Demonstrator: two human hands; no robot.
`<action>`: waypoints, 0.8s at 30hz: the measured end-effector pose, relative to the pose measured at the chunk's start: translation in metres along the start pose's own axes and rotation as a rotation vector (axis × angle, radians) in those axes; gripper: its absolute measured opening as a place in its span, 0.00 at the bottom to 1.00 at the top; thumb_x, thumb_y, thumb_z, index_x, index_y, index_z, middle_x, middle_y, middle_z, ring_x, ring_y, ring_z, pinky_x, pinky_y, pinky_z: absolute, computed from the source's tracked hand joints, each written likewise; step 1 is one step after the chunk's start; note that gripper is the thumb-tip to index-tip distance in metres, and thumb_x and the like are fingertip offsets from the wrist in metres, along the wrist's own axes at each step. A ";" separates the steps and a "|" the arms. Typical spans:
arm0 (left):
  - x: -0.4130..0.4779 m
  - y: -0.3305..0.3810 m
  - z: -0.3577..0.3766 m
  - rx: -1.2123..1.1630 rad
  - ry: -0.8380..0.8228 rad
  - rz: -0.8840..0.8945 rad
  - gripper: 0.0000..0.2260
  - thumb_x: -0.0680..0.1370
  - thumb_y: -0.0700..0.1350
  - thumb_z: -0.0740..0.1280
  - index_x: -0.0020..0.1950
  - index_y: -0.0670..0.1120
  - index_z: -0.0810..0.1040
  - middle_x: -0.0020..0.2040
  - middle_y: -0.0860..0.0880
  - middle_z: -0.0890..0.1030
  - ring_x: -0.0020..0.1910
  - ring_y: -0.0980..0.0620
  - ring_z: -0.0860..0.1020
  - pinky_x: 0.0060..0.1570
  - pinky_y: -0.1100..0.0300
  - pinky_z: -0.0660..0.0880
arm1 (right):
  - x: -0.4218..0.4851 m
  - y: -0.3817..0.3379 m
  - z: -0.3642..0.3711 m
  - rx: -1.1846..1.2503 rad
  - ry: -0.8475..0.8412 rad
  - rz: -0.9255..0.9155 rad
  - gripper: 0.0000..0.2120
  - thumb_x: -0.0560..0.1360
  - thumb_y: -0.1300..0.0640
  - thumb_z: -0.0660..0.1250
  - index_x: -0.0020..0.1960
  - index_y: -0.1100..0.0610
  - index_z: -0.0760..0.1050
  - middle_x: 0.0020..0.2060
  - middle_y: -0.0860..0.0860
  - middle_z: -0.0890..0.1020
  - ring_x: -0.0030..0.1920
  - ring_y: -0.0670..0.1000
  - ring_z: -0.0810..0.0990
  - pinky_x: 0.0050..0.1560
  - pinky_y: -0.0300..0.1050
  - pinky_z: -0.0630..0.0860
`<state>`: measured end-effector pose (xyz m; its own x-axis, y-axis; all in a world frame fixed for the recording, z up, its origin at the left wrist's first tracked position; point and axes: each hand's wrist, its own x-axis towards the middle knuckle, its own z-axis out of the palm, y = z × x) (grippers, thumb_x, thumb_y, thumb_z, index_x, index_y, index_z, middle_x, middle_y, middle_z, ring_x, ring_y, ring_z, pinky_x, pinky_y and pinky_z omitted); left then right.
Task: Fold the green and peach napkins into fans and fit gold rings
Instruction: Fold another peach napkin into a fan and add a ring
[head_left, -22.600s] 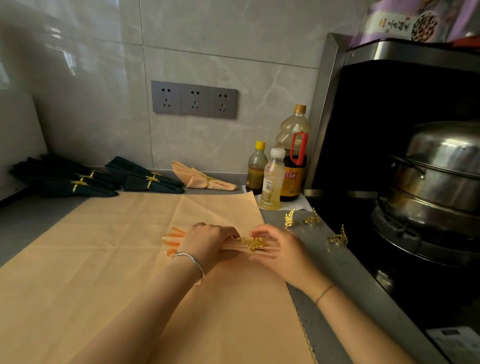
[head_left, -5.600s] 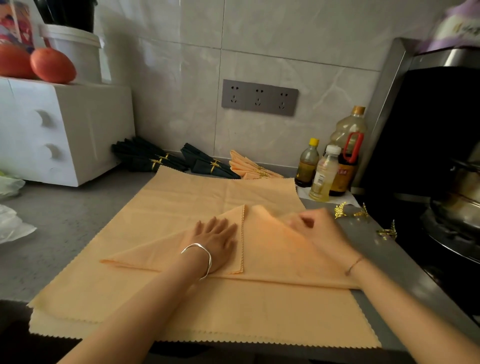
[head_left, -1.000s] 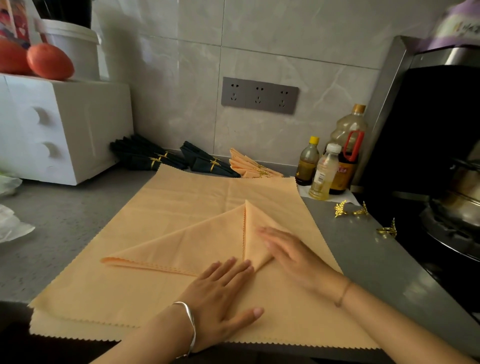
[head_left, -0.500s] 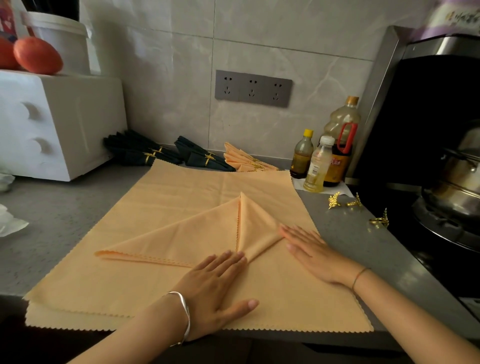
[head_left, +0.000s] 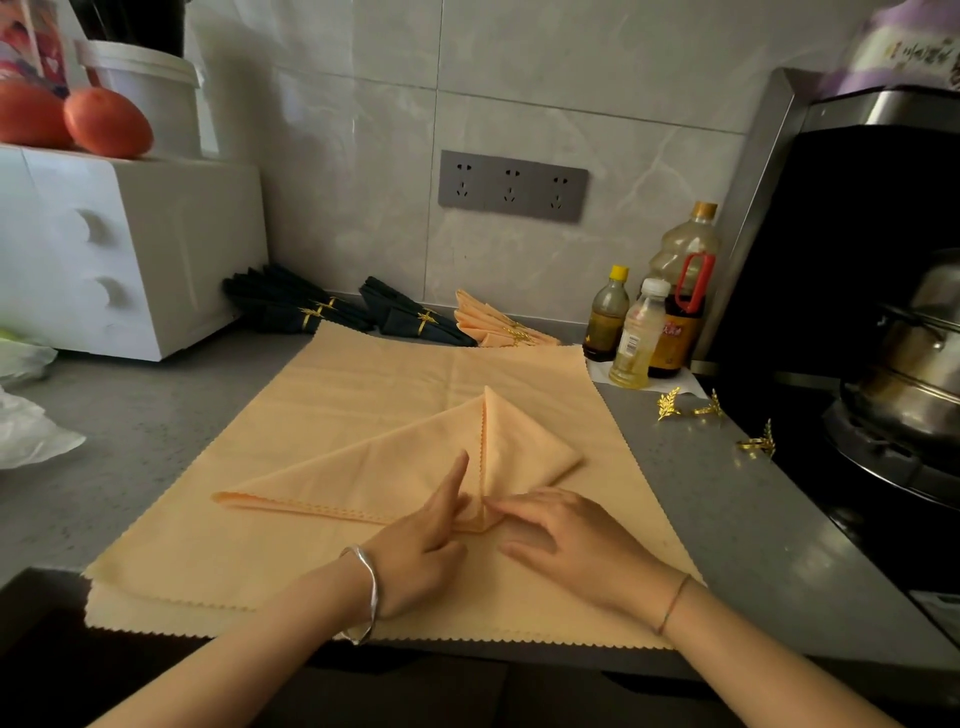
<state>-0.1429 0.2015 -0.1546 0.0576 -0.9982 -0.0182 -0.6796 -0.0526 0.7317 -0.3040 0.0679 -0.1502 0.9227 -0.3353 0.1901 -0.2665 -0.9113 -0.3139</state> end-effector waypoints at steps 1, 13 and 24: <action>0.003 -0.001 -0.001 -0.041 -0.016 0.011 0.34 0.77 0.44 0.53 0.75 0.52 0.33 0.74 0.54 0.52 0.73 0.61 0.55 0.59 0.83 0.52 | 0.003 -0.003 0.002 -0.012 0.033 -0.033 0.22 0.77 0.48 0.63 0.70 0.43 0.66 0.63 0.43 0.75 0.64 0.43 0.70 0.65 0.37 0.65; 0.014 -0.012 -0.016 -0.193 0.043 0.058 0.24 0.82 0.42 0.55 0.76 0.52 0.52 0.73 0.55 0.62 0.70 0.58 0.65 0.66 0.68 0.62 | 0.018 -0.011 0.010 -0.272 0.228 -0.271 0.10 0.71 0.53 0.62 0.39 0.52 0.81 0.36 0.44 0.79 0.33 0.45 0.77 0.37 0.38 0.75; 0.004 -0.044 -0.067 0.849 0.186 0.428 0.19 0.74 0.37 0.69 0.60 0.58 0.79 0.60 0.56 0.80 0.61 0.53 0.77 0.63 0.59 0.71 | -0.046 0.044 -0.019 -0.042 0.207 -0.006 0.14 0.73 0.48 0.62 0.50 0.52 0.82 0.49 0.35 0.78 0.52 0.35 0.77 0.55 0.29 0.72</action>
<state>-0.0637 0.2021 -0.1409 -0.2521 -0.9209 0.2972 -0.9677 0.2371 -0.0859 -0.3634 0.0387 -0.1549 0.8487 -0.3676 0.3802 -0.2765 -0.9213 -0.2734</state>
